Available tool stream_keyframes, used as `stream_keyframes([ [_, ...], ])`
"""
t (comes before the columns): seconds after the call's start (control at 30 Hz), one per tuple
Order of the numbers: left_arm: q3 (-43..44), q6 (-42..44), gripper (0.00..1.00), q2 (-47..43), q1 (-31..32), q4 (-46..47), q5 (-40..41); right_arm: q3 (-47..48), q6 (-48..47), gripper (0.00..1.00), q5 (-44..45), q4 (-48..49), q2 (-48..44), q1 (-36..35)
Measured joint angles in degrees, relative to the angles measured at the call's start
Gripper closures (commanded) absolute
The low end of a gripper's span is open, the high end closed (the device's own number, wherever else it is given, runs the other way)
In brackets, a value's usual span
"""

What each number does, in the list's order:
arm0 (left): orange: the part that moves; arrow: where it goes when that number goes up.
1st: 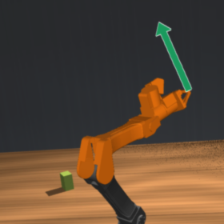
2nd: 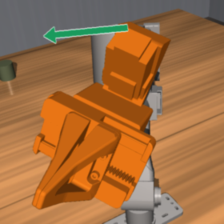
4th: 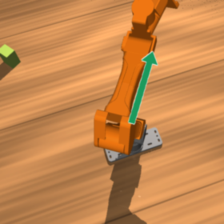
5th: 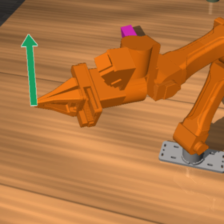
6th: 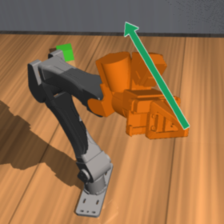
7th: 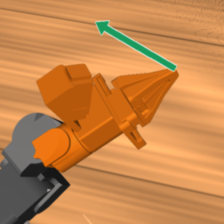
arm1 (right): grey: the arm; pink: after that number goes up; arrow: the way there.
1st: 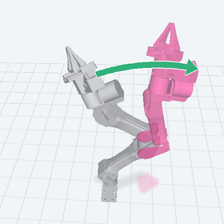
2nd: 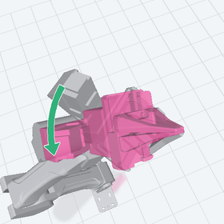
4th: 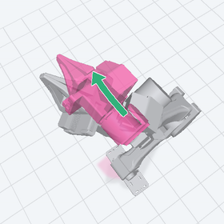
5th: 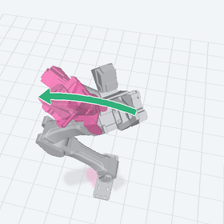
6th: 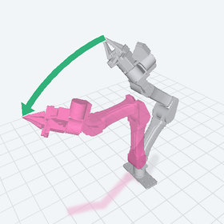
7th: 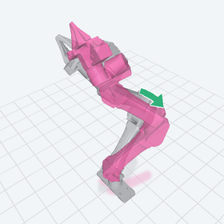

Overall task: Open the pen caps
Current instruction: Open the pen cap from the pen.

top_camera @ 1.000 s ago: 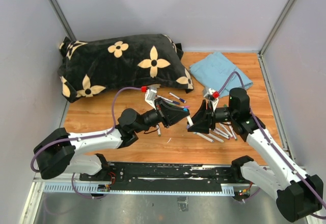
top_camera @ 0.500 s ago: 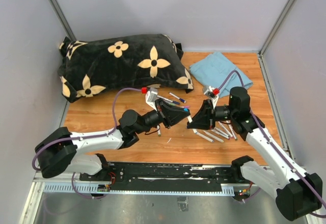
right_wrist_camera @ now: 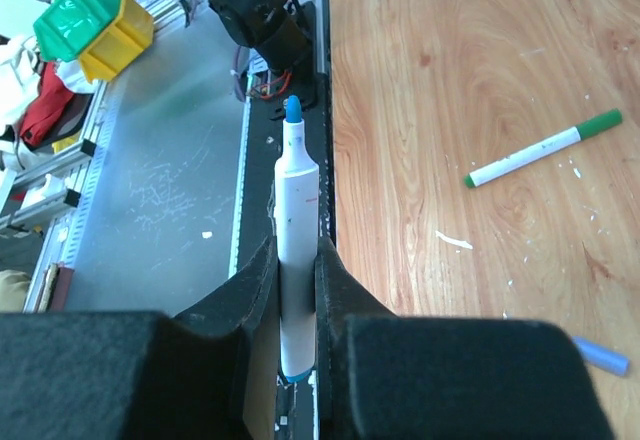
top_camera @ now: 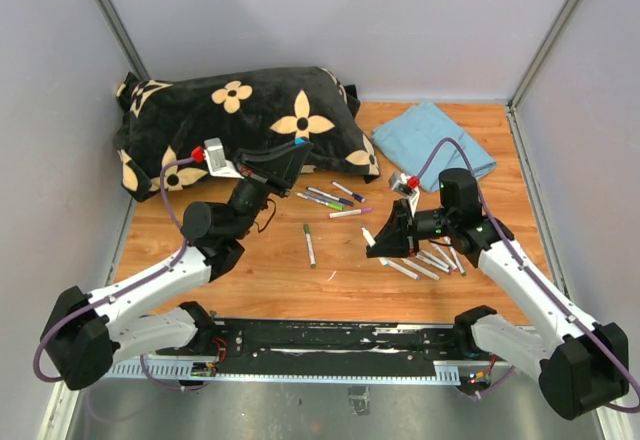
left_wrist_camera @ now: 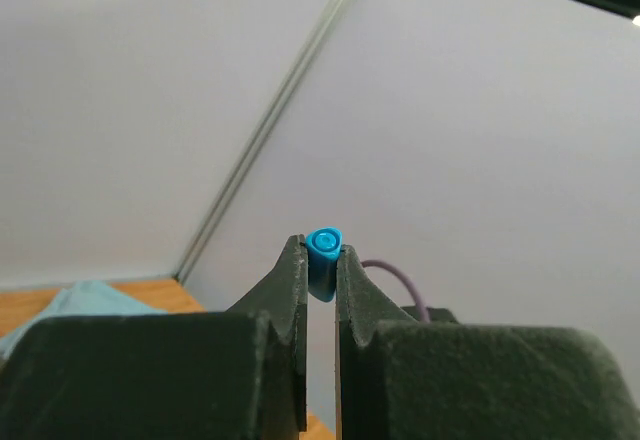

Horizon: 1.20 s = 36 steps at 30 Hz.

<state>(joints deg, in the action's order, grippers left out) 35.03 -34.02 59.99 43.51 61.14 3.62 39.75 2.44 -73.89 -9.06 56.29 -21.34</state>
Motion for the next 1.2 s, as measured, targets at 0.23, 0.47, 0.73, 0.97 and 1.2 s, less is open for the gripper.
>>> stream_keyframes([
  [0.23, -2.3, -2.3, 1.00, -5.1, -0.3, -2.5, -0.3, 6.4, -16.1, 0.99, 14.5, -17.9, 3.0, -2.4],
  [0.47, -15.1, -5.7, 1.00, -13.3, -0.3, -10.7, 0.5, 5.5, -28.5, 0.97, 40.9, -27.9, 10.7, -12.8],
  [0.73, -25.2, -14.1, 1.00, -16.9, -0.3, -17.6, 2.1, 5.2, -29.9, 0.92, 57.2, -30.1, 22.2, -15.0],
  [0.97, -27.5, -18.9, 0.99, -15.8, -0.3, -19.0, 2.1, 6.1, -29.7, 0.89, 62.4, -30.4, 26.5, -18.5],
  [1.2, -28.6, -21.0, 1.00, -15.9, -0.3, -19.0, 1.9, 7.0, -29.6, 0.82, 62.7, -31.2, 28.1, -21.7],
])
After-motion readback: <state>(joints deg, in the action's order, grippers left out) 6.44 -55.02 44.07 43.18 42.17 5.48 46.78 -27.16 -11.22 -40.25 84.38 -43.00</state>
